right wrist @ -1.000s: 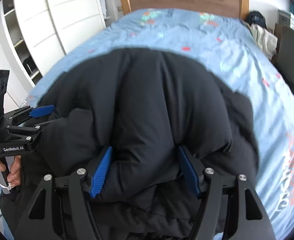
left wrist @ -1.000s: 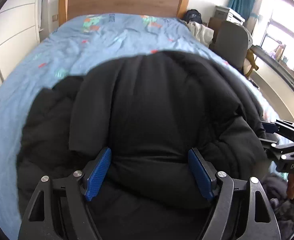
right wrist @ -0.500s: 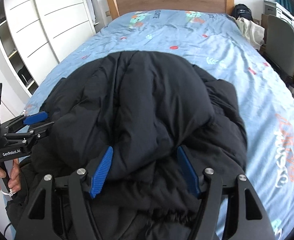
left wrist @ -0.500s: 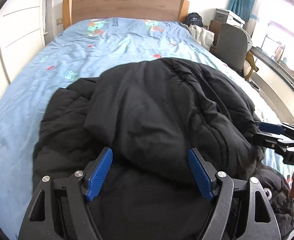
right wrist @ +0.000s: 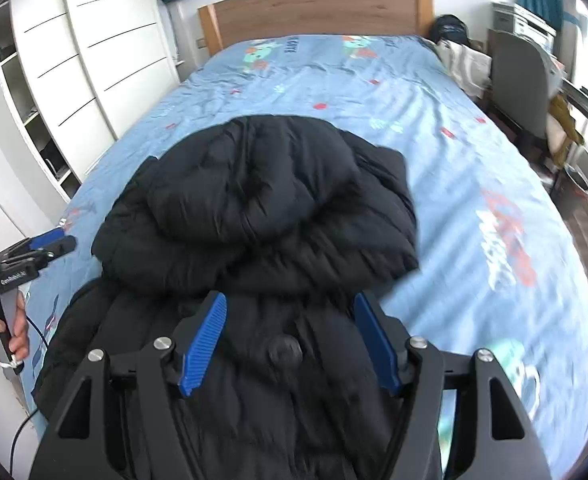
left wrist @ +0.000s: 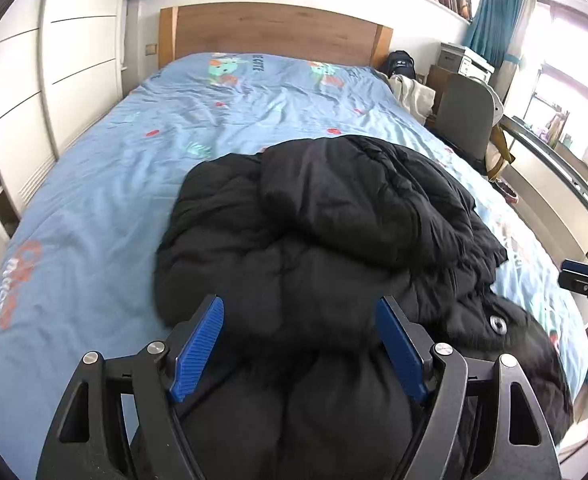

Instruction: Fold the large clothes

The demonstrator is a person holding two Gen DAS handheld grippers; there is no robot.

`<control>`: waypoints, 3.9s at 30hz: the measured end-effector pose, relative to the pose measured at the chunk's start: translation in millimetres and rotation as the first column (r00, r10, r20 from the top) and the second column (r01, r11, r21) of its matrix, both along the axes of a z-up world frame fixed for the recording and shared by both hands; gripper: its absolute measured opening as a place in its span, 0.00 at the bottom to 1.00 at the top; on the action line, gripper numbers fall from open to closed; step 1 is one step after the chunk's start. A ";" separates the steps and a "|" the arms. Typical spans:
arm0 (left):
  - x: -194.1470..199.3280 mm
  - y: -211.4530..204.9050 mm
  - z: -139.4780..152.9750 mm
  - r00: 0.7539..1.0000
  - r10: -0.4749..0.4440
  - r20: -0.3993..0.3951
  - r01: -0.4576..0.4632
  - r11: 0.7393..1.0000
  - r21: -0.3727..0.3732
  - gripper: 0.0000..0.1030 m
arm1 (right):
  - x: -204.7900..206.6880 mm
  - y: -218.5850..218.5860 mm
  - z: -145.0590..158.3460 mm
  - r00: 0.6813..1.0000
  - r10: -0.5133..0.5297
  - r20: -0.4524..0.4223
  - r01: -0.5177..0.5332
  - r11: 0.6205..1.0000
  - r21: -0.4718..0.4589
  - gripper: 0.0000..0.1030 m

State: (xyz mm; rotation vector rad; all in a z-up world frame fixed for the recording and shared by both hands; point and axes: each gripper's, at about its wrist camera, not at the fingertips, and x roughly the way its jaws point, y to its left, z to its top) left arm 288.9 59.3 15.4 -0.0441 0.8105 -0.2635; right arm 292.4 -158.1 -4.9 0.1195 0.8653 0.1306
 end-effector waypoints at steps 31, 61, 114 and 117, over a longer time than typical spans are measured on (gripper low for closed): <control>-177.9 198.7 -67.0 0.930 0.298 -0.216 -0.307 0.952 -0.006 0.86 | -201.3 -111.5 -84.3 0.958 -0.229 -0.174 0.248 0.964 0.095 0.80; -199.8 185.9 -163.6 0.876 0.084 -0.475 -0.307 0.857 -0.415 0.91 | -190.2 -118.2 -184.9 0.914 -0.137 -0.383 0.241 0.940 0.240 0.84; -217.8 107.9 -139.6 0.970 0.136 -0.200 -0.128 0.990 0.053 0.29 | -136.0 -3.2 -180.4 0.852 -0.164 -0.498 0.207 0.978 0.032 0.42; -216.4 104.3 -139.3 0.970 0.136 -0.200 -0.126 0.990 0.062 0.29 | -135.1 2.6 -178.9 0.854 -0.162 -0.495 0.204 0.978 0.032 0.41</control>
